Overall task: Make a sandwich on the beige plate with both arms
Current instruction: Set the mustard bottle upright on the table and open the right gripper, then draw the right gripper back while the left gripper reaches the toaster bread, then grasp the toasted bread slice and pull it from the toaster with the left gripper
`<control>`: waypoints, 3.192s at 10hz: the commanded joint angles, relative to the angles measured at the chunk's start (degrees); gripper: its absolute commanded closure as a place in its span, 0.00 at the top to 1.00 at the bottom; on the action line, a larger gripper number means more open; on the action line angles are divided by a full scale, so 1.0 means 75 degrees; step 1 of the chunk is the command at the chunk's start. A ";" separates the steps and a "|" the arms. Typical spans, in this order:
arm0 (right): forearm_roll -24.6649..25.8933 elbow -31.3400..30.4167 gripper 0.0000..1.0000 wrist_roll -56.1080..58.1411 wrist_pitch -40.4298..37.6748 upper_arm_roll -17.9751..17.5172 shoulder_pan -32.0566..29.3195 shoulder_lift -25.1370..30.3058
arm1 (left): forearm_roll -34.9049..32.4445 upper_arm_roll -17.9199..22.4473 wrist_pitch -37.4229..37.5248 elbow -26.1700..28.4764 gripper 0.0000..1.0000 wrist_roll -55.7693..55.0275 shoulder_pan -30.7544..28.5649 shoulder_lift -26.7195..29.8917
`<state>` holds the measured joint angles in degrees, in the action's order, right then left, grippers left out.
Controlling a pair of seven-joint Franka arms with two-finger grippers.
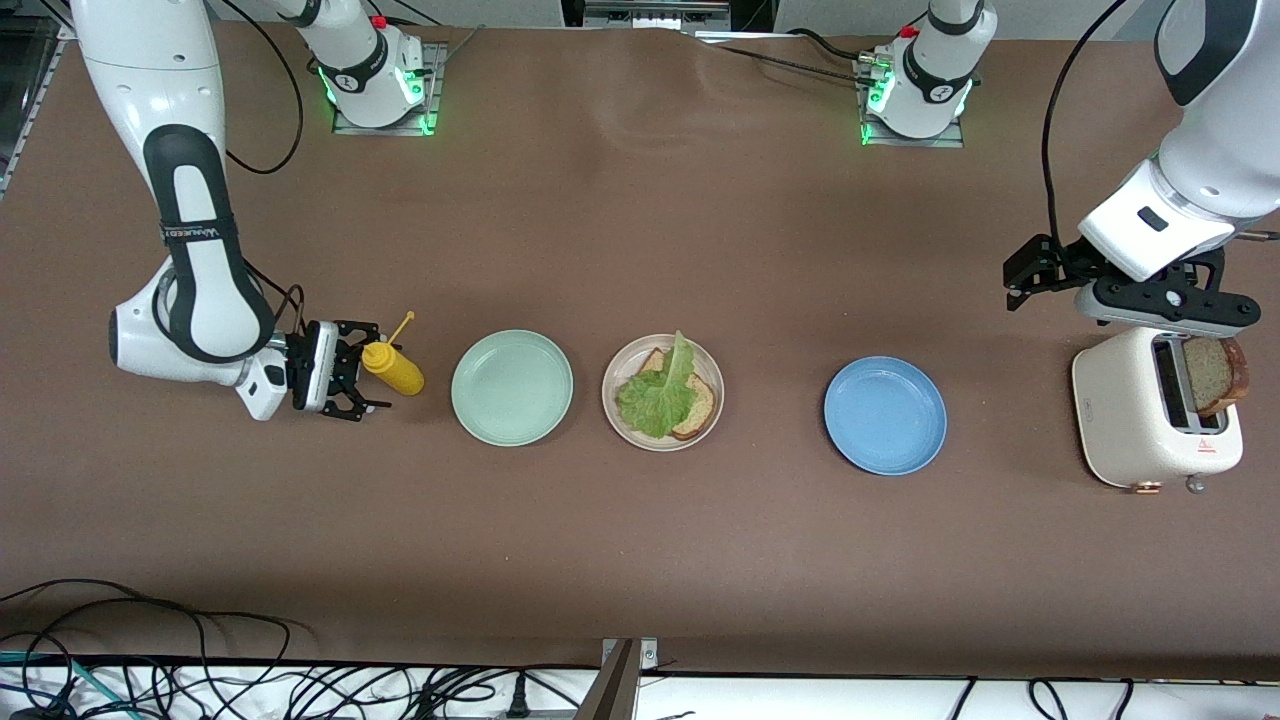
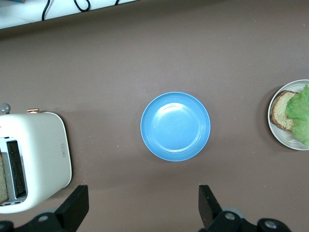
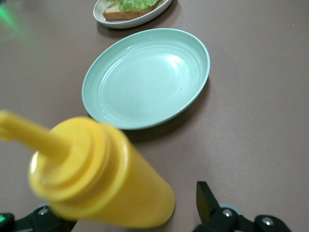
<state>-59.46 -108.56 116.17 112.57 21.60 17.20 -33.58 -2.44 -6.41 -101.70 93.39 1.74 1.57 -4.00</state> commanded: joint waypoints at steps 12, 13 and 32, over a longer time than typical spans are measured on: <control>0.1821 0.0365 1.00 -0.6304 -0.1568 0.0273 0.0016 0.2202 | 0.0091 0.0069 0.0189 -0.0029 1.00 0.0167 -0.0629 -0.0029; 0.2321 0.0377 1.00 -0.7218 -0.1510 0.0122 0.0016 0.2448 | 0.0079 0.0093 0.0189 -0.0053 1.00 0.0190 -0.0991 -0.0040; 0.8584 0.0681 1.00 -1.5874 -0.2131 -0.3161 -0.2492 0.4196 | -0.0530 0.0093 -0.1159 -0.0487 0.22 0.3226 -0.4159 -0.2818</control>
<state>3.97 -103.45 -0.71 97.81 -1.30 -0.80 -3.25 -7.90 -5.15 -111.16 90.87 25.73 -28.92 -24.77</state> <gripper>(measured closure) 0.000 0.427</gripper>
